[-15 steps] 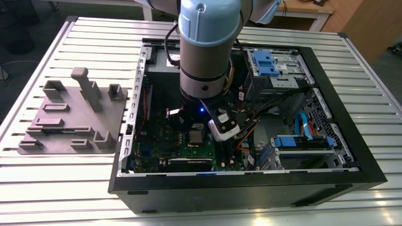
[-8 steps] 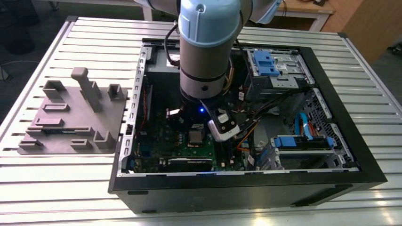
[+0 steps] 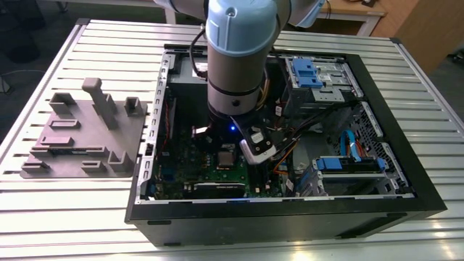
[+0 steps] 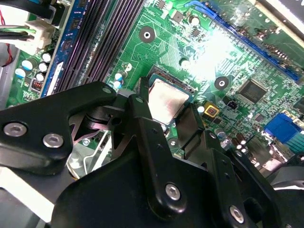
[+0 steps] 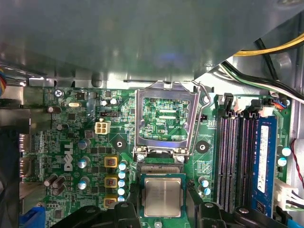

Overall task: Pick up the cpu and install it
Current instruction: 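Place the cpu into insertion slot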

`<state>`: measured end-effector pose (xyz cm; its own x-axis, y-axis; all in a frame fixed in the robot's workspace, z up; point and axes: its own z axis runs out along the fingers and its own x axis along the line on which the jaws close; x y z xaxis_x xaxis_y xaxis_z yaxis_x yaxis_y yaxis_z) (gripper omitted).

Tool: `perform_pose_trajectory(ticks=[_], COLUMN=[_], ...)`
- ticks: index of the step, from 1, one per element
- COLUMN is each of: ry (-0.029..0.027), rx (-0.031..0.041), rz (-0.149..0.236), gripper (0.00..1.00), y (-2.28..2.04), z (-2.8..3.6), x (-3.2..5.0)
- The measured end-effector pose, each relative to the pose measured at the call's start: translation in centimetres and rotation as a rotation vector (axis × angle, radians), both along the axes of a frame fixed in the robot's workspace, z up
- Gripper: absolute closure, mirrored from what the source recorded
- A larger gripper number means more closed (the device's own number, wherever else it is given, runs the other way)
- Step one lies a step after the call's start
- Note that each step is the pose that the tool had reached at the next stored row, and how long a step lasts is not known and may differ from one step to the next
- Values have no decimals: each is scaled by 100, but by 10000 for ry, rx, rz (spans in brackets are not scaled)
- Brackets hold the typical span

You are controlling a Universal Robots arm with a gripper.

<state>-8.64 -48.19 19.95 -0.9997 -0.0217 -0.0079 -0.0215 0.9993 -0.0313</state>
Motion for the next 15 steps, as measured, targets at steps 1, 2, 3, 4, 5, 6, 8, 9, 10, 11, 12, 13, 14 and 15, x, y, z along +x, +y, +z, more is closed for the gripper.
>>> perform_pose_trajectory(ticks=[1, 2, 3, 4, 5, 6, 8, 9, 10, 11, 12, 13, 14, 15], ry=[0, 0, 1, 1, 1, 1, 1, 0, 0, 0, 0, 0, 0, 0], rx=[1, 0, -2, -2, -1, -1, -1, 0, 1, 2, 6, 12, 16, 18], rz=[0, -1, -1, -1, -2, -3, -4, -4, -3, -2, -3, -3, -3, -4], gripper=[53, 53, 53, 53, 53, 53, 53, 53, 53, 53, 53, 53, 53, 53], y=[0, 0, 0, -1, 0, 0, 0, 0, 0, 0, 0, 0, 0, 1], z=[-10, -17, -22, -26, -30, -33, -41, -45, -51, -56, -61, -68, -76, -85], x=[-1, -2, -3, -4, -6, -8, -14, -15, -15, -15, -15, -16, -16, -15])
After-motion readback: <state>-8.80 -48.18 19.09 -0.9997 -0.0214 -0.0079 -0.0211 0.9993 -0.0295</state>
